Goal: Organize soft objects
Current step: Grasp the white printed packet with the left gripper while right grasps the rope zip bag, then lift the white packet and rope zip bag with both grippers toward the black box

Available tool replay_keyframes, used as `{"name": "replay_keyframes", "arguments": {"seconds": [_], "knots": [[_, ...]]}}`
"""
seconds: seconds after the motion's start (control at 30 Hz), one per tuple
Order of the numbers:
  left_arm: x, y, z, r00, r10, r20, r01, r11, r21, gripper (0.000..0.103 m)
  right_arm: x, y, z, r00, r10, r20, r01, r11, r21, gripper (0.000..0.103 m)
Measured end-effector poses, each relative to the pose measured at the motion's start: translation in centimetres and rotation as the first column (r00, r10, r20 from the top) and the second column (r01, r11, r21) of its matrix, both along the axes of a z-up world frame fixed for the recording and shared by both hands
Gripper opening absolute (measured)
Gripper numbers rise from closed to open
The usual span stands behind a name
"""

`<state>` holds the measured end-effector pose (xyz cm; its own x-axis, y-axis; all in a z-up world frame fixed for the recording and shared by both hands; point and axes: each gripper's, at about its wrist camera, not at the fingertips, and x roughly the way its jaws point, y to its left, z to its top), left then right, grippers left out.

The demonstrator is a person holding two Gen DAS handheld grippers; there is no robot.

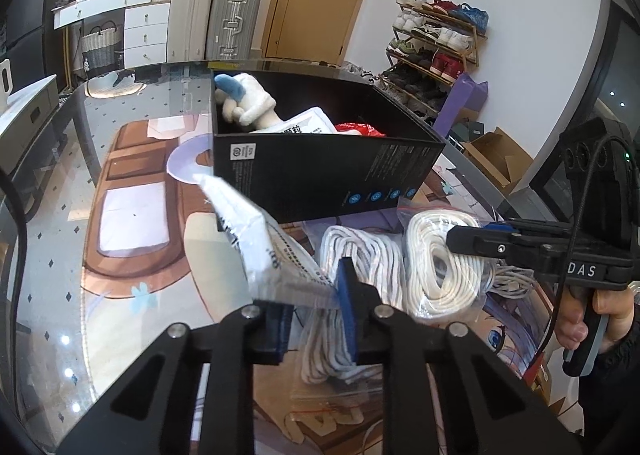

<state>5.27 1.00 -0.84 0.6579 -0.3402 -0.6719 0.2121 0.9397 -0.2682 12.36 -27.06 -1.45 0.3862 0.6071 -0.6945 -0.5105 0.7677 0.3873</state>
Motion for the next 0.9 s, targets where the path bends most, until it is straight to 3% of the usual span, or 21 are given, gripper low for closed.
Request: {"name": "replay_keyframes", "arguments": {"seconds": [0.37,0.9], "knots": [[-1.1,0.9,1.2,0.999,0.022,0.048,-0.021,1.000,-0.011,0.009,-1.7,-0.1,2.3,0.996,0.028,0.090,-0.029,0.999,0.016,0.014],[-2.4,1.6,2.7,0.993,0.062,0.096,-0.062,0.998,-0.004,0.004,-3.2,0.3,4.0,0.987,0.055,0.148,-0.059,0.998,0.019,0.012]]}}
